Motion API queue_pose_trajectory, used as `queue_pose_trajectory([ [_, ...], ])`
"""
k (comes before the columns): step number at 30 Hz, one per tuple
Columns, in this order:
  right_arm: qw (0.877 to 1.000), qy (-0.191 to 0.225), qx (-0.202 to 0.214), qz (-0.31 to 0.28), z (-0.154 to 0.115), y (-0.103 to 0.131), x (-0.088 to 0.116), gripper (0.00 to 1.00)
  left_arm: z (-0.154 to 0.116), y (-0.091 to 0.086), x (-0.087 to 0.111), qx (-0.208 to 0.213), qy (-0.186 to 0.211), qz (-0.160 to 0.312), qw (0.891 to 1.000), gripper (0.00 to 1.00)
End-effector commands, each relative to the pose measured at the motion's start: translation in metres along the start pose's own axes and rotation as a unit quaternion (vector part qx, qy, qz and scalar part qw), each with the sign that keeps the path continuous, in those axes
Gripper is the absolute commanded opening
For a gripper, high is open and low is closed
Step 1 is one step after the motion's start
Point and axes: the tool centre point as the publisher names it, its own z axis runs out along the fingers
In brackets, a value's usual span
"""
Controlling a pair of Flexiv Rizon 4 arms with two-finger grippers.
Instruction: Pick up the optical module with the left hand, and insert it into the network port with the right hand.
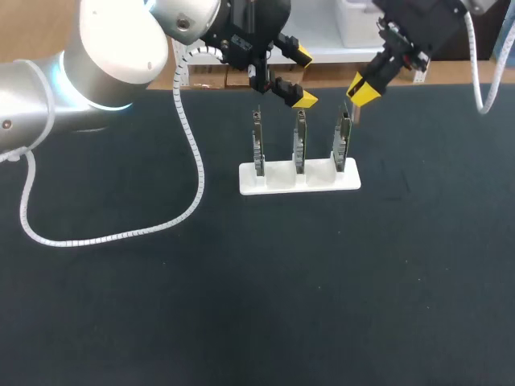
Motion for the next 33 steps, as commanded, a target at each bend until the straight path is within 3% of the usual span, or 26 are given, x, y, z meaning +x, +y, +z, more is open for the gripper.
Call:
queue_pose_trajectory([
  [1,1.0,-0.001,-0.009,-0.003,-0.0014,-0.007,0.0002,0.0,-0.0002,0.0018,-0.0017,0.002,0.004,-0.002,1.0,1.0],
  [33,1.0,-0.006,-0.019,-0.005,0.0054,-0.0134,0.0014,0.0,-0.0002,0.0018,-0.0017,0.002,0.004,-0.002,1.0,1.0],
])
